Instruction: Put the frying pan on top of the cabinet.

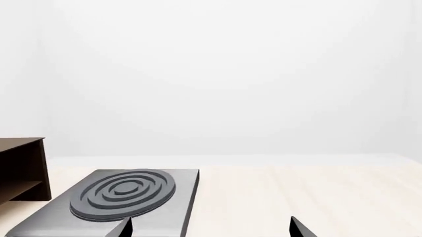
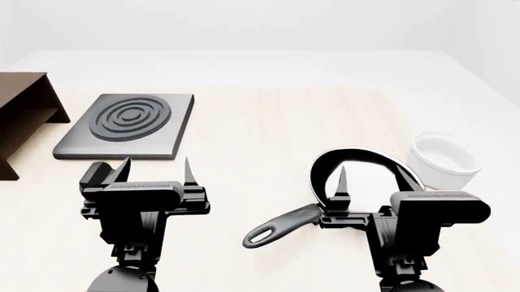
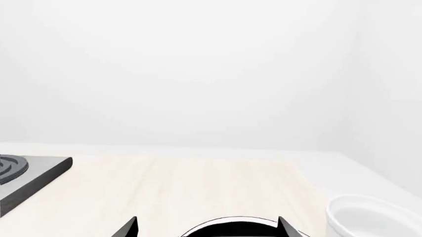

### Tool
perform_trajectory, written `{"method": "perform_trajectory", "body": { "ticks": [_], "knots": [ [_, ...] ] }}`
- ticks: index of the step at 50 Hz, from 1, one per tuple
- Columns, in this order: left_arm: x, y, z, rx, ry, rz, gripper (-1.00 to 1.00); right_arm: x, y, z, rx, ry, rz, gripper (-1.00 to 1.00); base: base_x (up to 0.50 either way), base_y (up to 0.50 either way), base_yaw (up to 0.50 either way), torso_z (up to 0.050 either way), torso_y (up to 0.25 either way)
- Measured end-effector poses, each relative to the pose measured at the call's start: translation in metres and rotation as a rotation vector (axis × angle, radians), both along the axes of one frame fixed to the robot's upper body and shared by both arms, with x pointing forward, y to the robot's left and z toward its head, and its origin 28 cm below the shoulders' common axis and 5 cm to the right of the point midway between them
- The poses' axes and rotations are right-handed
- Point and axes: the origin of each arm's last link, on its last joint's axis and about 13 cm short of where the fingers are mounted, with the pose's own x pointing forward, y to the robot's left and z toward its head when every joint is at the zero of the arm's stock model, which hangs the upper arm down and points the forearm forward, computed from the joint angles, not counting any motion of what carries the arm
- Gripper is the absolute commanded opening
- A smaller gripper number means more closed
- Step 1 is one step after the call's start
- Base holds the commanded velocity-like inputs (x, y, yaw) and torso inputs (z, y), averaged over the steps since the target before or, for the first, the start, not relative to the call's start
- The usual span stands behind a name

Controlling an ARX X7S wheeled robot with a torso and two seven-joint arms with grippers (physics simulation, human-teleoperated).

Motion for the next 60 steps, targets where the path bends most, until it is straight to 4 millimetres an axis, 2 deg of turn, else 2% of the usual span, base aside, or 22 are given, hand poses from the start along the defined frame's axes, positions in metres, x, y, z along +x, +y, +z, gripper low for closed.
{"method": "perform_trajectory", "body": {
  "ticks": [24,35,49,60],
  "knots": [
    [0.001,0.001,-0.001,0.008,-0.002,0.002,1.00,0.000,0.000,0.001,0.000,-0.002,-0.002,1.00,0.50,0.00,0.00,0.000,0.001],
    [0.000,0.000,0.003,0.024,0.042,-0.026,1.00,0.000,-0.001,0.000,0.001,-0.005,-0.003,1.00,0.00,0.00,0.00,0.000,0.000],
    [-0.029,0.000,0.029,0.172,0.358,-0.632,1.00,-0.001,-0.002,0.002,-0.004,-0.016,-0.015,1.00,0.00,0.00,0.00,0.000,0.000],
    [-0.040,-0.001,0.033,0.237,0.494,-0.849,1.00,-0.001,-0.002,0.003,-0.007,-0.021,-0.015,1.00,0.00,0.00,0.00,0.000,0.000]
  ]
}}
